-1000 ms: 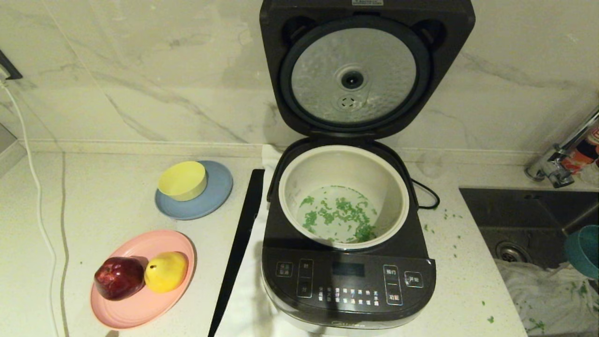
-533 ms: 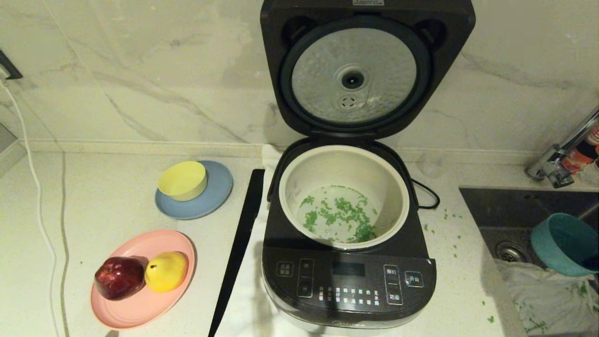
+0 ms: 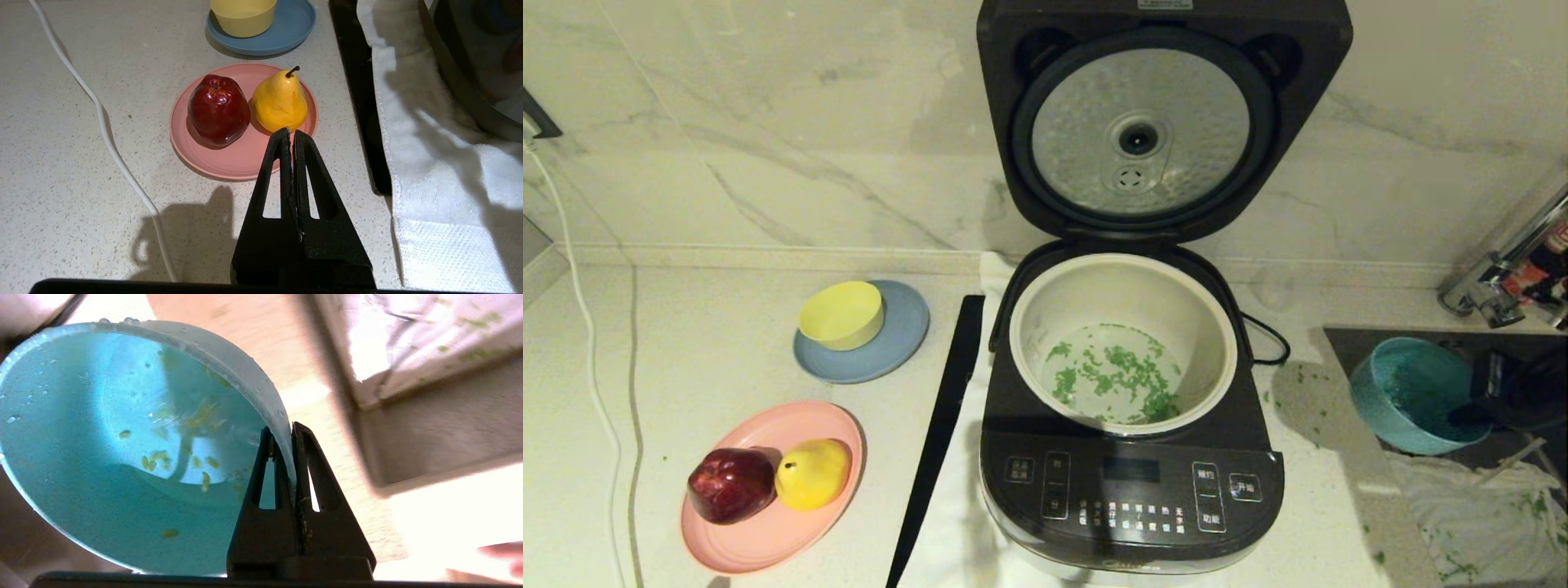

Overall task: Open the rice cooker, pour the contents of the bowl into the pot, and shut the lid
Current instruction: Pour the water from the bowl into the rice cooker

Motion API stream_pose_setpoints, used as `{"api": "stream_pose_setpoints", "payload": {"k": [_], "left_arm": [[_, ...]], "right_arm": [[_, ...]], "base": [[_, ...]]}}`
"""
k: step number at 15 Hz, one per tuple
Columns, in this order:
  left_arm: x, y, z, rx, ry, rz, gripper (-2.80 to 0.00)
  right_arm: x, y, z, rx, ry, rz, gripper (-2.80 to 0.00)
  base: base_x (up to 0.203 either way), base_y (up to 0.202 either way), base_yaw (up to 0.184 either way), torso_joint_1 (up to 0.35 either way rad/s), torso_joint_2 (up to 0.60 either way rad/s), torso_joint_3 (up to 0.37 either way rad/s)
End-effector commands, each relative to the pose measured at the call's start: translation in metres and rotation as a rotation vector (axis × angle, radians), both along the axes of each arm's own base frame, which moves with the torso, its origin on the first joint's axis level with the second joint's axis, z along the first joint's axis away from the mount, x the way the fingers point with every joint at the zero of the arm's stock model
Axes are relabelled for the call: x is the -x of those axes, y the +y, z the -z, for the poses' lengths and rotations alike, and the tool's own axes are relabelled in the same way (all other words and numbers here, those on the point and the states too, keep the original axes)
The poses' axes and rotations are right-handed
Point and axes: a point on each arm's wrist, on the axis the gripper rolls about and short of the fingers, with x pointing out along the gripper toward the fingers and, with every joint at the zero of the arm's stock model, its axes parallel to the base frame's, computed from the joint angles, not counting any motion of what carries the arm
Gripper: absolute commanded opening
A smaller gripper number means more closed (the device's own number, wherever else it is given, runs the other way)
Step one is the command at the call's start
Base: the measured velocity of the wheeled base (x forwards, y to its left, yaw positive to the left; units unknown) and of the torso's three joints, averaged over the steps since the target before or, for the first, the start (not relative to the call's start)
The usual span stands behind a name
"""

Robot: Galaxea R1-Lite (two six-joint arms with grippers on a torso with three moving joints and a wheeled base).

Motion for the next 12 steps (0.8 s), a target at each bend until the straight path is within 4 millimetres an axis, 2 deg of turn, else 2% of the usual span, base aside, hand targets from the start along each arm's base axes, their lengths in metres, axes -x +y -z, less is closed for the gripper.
{"api": "stream_pose_setpoints", "payload": {"k": [1, 5, 9, 12], "left_arm": [[0.0, 0.0, 0.002, -0.001, 0.006, 0.0, -2.8], [0.0, 0.0, 0.002, -0.001, 0.006, 0.0, -2.8], [0.0, 0.0, 0.002, 0.0, 0.006, 0.0, -2.8], [0.0, 0.0, 0.002, 0.0, 0.006, 0.0, -2.8]], "right_arm": [[0.011, 0.025, -0.014, 0.013, -0.039, -0.084, -2.8], [0.026, 0.027, -0.011, 0.02, -0.012, -0.089, -2.8], [0.019, 0.027, -0.014, 0.042, -0.029, -0.076, -2.8], [0.016, 0.04, -0.021, 0.041, -0.052, -0.132, -2.8]], "base": [[0.0, 0.0, 0.0, 0.0, 0.0, 0.0], [0.0, 0.0, 0.0, 0.0, 0.0, 0.0], [0.0, 0.0, 0.0, 0.0, 0.0, 0.0], [0.0, 0.0, 0.0, 0.0, 0.0, 0.0]]}}
